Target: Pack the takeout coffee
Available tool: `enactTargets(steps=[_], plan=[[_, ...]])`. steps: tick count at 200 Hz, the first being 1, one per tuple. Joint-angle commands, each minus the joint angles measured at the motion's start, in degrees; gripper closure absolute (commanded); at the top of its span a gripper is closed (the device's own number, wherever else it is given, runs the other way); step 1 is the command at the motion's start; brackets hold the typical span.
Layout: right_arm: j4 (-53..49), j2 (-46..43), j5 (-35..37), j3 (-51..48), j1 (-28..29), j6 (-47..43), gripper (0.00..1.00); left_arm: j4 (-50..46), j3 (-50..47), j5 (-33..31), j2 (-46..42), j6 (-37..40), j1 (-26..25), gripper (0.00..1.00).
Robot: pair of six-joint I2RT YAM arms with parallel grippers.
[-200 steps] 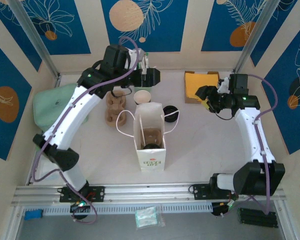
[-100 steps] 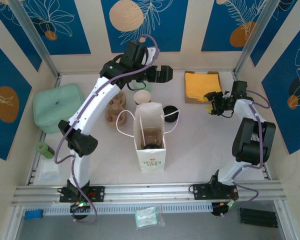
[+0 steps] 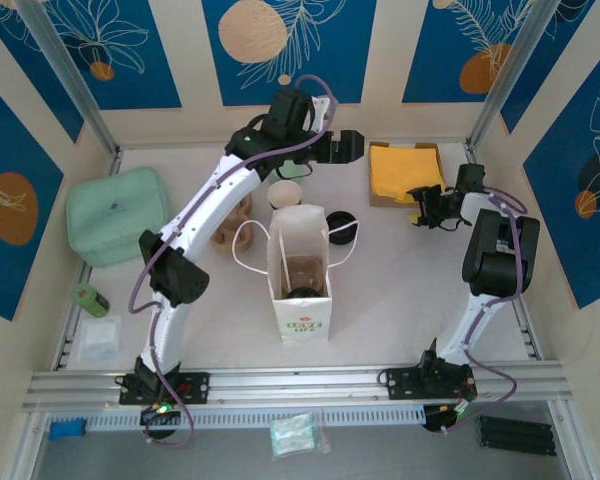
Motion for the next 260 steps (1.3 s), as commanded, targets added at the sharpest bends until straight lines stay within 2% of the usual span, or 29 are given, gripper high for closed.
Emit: enactTargets(steps=[1,100,131,183,211,260], plan=[[1.35,1.74,-0.36,2.15,-0.05,1.43,0.53,1.22,1.97,1.38,0.70,-0.45,-0.66,0.01],[2.05,6.43,-0.61,7.26,1.84,3.45,0.61,0.42,1.97,1.49,0.79,0.03,-0.77,0.01],[2.27,6.46,-0.74,7.51,2.19,3.71,0.67,0.40,2.01,1.47,0.61,0.08,-0.77,0.01],[2.74,6.84,-0.80,7.21,2.37,4.19,0.70,0.03,2.04,1.43,0.35,0.17,-0.75,0.01],[3.60,7.23,-1.00,6.81,2.46,4.75,0.76,-0.01,2.00,1.31,0.17,0.17,-0.77,0.00],[4.30,7.88,-1.35,7.07,2.64,5.34,0.78,-0.32,1.97,1.18,0.03,0.30,-0.82,0.00]])
